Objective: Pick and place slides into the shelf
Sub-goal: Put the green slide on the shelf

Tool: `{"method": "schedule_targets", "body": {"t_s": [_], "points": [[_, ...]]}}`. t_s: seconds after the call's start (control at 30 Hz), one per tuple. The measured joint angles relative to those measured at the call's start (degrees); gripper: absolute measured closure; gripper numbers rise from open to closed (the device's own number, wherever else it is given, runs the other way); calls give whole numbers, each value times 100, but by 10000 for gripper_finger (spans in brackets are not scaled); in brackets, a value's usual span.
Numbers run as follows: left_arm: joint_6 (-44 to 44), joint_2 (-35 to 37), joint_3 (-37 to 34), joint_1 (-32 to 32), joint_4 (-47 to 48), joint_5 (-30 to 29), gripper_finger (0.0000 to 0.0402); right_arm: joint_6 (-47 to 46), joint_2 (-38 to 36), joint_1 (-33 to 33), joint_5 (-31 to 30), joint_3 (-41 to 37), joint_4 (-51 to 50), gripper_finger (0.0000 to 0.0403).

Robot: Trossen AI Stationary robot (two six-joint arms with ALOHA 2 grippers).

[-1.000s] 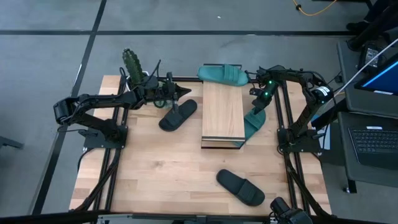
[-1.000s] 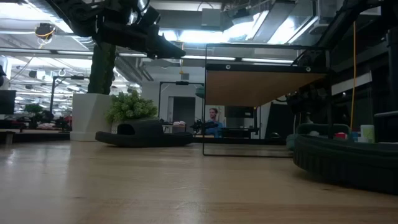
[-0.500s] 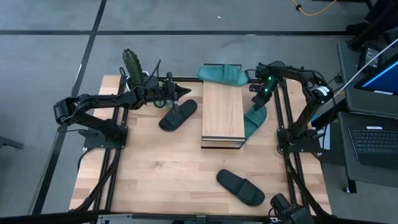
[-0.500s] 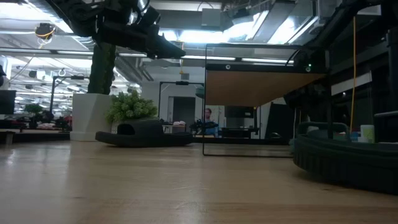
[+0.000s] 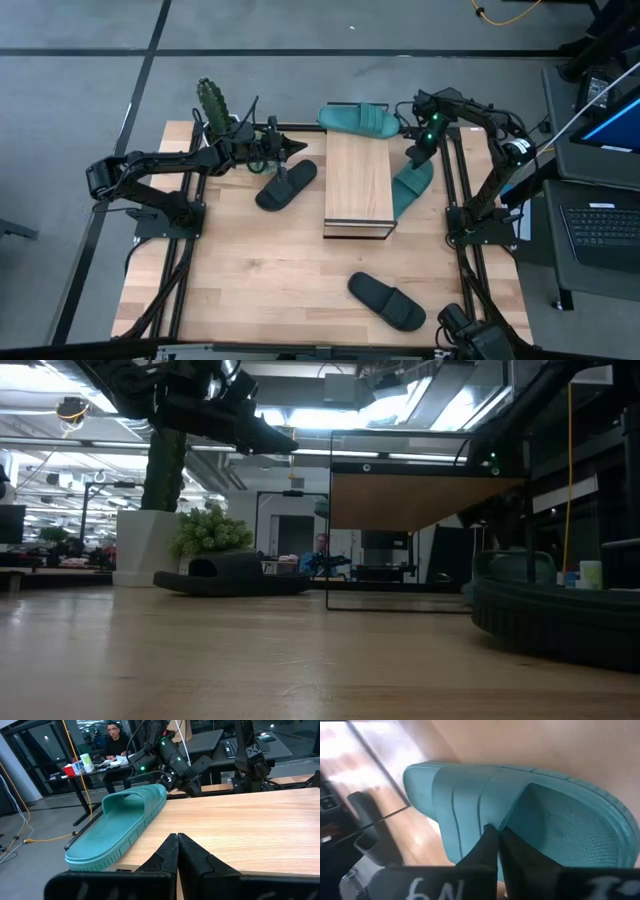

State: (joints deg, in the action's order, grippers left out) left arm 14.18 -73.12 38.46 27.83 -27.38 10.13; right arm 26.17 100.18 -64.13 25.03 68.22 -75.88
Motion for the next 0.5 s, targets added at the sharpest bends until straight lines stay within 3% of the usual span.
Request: {"method": "schedule_targets", "body": {"t_s": [0.3, 0.5], "points": [[126, 0, 0, 0, 0, 0, 401, -42, -8, -92, -204, 673, -616, 397], [137, 0, 0, 0, 0, -1, 401, -244, -217, -97, -769, 1484, -1107, 397]]}}
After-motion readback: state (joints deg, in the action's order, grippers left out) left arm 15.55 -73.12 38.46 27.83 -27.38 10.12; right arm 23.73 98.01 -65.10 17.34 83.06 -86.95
